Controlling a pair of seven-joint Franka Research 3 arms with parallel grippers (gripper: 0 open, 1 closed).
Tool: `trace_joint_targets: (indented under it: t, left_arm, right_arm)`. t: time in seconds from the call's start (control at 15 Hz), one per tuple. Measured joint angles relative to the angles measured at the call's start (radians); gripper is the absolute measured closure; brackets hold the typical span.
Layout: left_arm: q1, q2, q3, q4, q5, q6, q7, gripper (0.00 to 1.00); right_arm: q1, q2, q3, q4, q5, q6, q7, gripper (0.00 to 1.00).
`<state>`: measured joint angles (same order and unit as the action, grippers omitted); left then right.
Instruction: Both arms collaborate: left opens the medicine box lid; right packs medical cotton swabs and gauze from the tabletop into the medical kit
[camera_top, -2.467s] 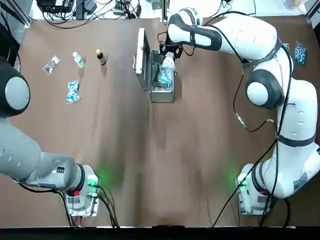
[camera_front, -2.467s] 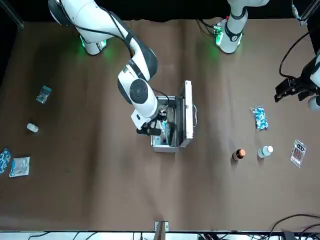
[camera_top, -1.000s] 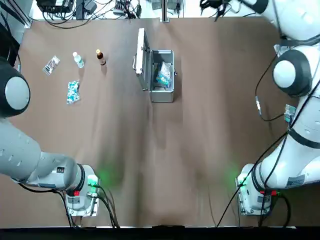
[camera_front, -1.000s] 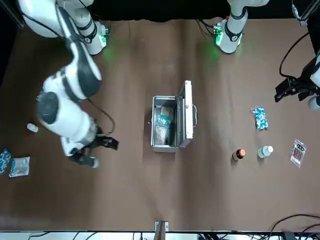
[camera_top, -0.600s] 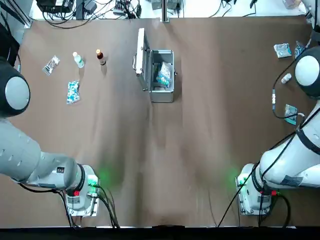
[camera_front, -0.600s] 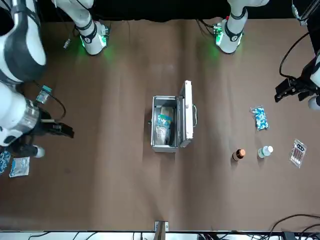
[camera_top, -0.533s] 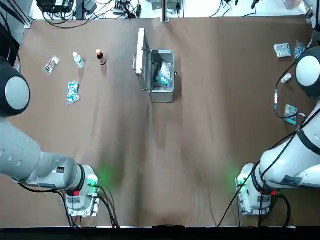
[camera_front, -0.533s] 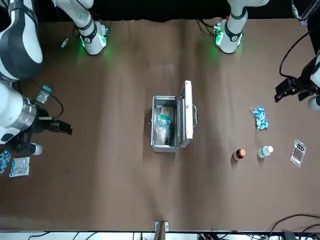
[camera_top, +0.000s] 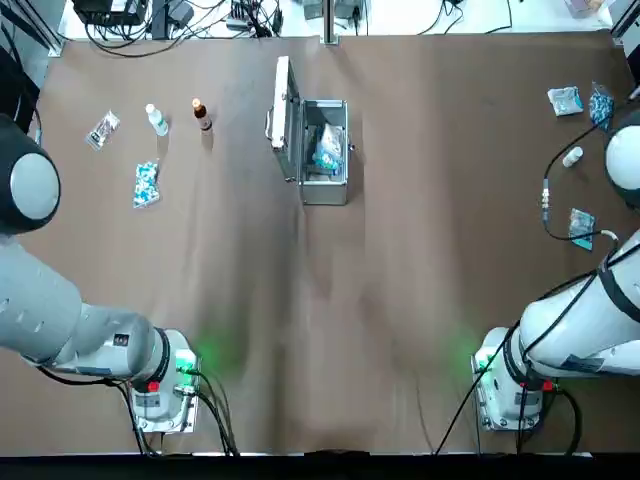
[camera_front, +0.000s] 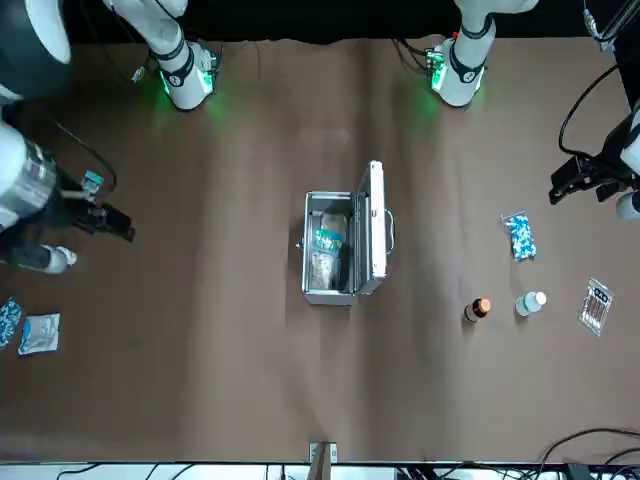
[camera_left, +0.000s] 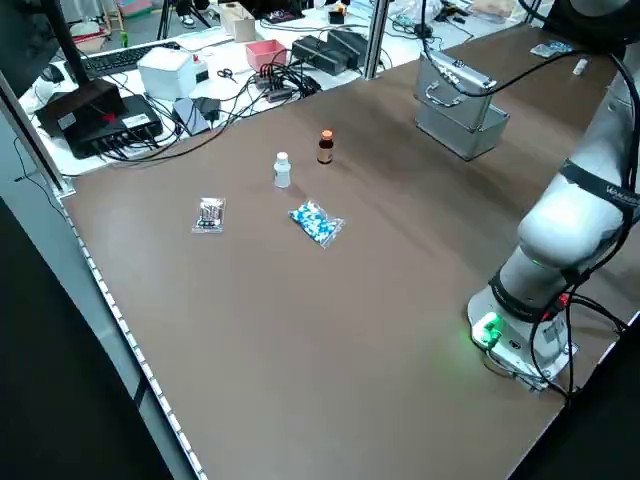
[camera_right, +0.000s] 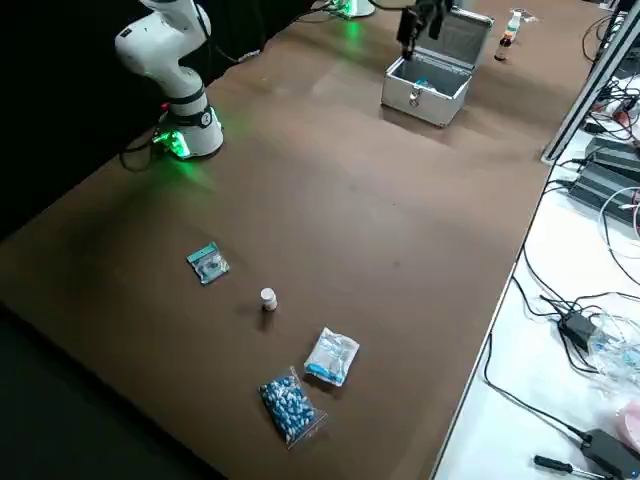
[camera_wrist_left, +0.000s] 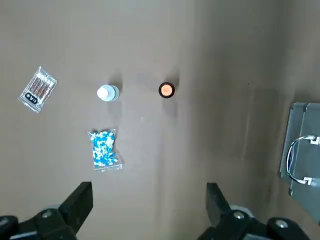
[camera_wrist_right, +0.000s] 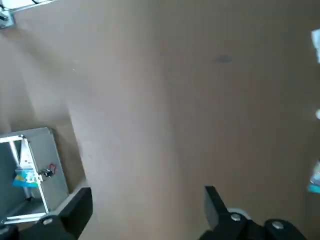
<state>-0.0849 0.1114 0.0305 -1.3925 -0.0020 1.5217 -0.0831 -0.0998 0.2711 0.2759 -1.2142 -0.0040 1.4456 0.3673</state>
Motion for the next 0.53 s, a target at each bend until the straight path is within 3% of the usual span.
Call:
trace_joint_targets:
  t: [0.13,0.53]
  left_arm:
    - [0.0,0.0,0.0,0.0,0.0,0.0,0.001,0.0]
    - [0.0,-0.003,0.0,0.0,0.0,0.0,0.005,0.0]
  right_arm:
    - [0.028,-0.04,-0.06,-0.001,0.001,-0.044,-0.003,0.01]
    - [0.148,-0.087,-0.314,-0.021,0.084,-0.08,-0.129,0.01]
